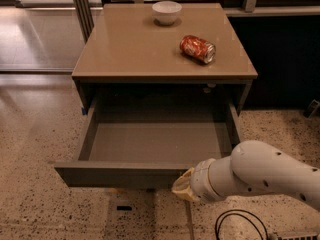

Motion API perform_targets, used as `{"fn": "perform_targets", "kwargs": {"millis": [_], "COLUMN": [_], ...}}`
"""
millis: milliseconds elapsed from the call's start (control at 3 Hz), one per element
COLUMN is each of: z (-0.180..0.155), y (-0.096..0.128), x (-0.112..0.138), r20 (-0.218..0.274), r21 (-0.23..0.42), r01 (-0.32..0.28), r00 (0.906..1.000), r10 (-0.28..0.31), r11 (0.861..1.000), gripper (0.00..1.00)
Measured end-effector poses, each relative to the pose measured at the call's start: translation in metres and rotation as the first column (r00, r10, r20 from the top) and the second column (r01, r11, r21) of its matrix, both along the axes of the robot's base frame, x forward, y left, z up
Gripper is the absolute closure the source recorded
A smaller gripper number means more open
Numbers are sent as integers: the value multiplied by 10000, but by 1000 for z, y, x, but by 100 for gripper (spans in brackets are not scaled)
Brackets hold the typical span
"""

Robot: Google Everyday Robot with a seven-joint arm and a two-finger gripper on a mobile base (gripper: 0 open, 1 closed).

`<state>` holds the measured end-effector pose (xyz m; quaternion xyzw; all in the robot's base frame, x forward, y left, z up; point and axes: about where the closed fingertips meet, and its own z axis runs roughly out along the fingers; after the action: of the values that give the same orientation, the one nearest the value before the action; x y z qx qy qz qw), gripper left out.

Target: Close top drawer

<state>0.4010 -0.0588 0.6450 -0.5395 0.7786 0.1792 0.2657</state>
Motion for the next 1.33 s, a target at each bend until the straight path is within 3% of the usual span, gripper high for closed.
{"fn": "perform_targets", "kwargs": {"millis": [333, 667, 1000, 1333], "z": [0, 2, 10, 13], "y": [0, 1, 11, 10], "x": [0, 22, 60, 63], "r20": [1, 221, 589, 641], "r21": [-1, 74, 232, 157], "r01": [0, 155, 249, 242], "r00": [10000, 9996, 9979, 9976], "r10": [0, -157, -262, -251], "r11": [10000, 9999, 9994, 9996], "gripper": [100, 100, 100, 100]}}
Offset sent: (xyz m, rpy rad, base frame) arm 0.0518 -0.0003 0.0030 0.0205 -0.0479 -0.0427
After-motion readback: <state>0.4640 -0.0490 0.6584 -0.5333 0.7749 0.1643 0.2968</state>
